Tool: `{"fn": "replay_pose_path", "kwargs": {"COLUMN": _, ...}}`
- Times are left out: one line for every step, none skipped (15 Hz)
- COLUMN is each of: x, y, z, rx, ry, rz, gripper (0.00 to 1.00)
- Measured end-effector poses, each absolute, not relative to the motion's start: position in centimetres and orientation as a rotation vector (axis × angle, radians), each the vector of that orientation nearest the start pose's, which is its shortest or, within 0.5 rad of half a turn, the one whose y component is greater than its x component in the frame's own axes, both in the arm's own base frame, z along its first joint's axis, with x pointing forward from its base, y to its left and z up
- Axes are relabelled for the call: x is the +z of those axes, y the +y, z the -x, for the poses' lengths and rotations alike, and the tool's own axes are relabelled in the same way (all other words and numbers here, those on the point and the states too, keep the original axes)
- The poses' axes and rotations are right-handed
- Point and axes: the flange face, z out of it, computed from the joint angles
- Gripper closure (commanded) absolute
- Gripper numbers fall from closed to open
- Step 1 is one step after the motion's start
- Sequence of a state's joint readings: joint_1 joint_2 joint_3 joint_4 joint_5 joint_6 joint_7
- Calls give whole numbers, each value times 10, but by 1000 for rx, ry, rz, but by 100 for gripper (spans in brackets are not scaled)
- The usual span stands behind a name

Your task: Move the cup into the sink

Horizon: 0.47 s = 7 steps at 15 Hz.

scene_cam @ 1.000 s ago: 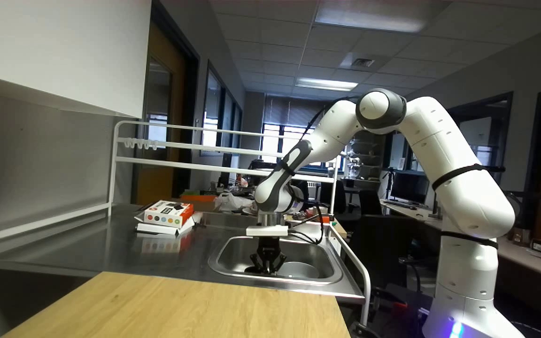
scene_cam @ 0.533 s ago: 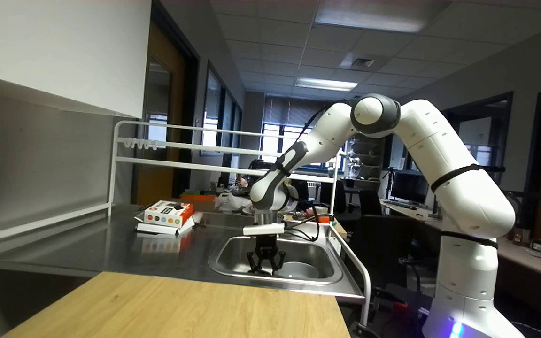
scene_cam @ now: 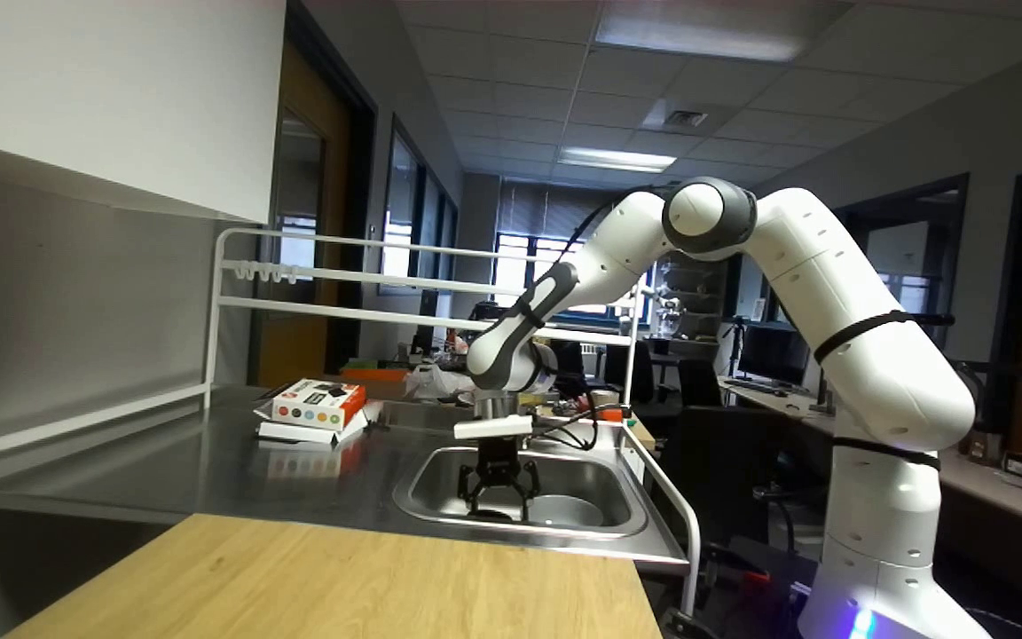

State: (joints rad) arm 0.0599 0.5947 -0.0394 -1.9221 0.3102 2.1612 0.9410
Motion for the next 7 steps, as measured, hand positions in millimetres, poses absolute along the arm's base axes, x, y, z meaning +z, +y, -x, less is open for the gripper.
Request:
{"fn": "replay_pose_path", "kwargs": {"x": 156, "y": 26, "z": -583, "rx": 631, "ry": 1644, "rz": 2584, "gripper": 0}}
{"fn": "replay_pose_path", "kwargs": {"x": 158, "y": 28, "z": -583, "rx": 633, "ry": 1638, "rz": 2587, "gripper": 0}}
{"fn": "replay_pose_path", "kwargs": {"x": 161, "y": 31, "z": -584, "rx": 630, "ry": 1632, "rz": 2590, "gripper": 0}}
{"fn": "replay_pose_path", "kwargs": {"x": 165, "y": 34, "z": -584, "rx": 625, "ry": 1623, "rz": 2594, "gripper": 0}}
{"fn": "replay_pose_path", "kwargs": {"x": 171, "y": 37, "z": -585, "rx": 618, "ry": 1613, "rz": 2598, "gripper": 0}}
{"fn": "replay_pose_path", "kwargs": {"x": 178, "y": 41, "z": -585, "rx": 610, "ry": 1601, "rz": 2602, "gripper": 0}}
{"fn": "replay_pose_path", "kwargs": {"x": 187, "y": 45, "z": -586, "rx": 601, "ry": 1588, "rz": 2606, "gripper": 0}}
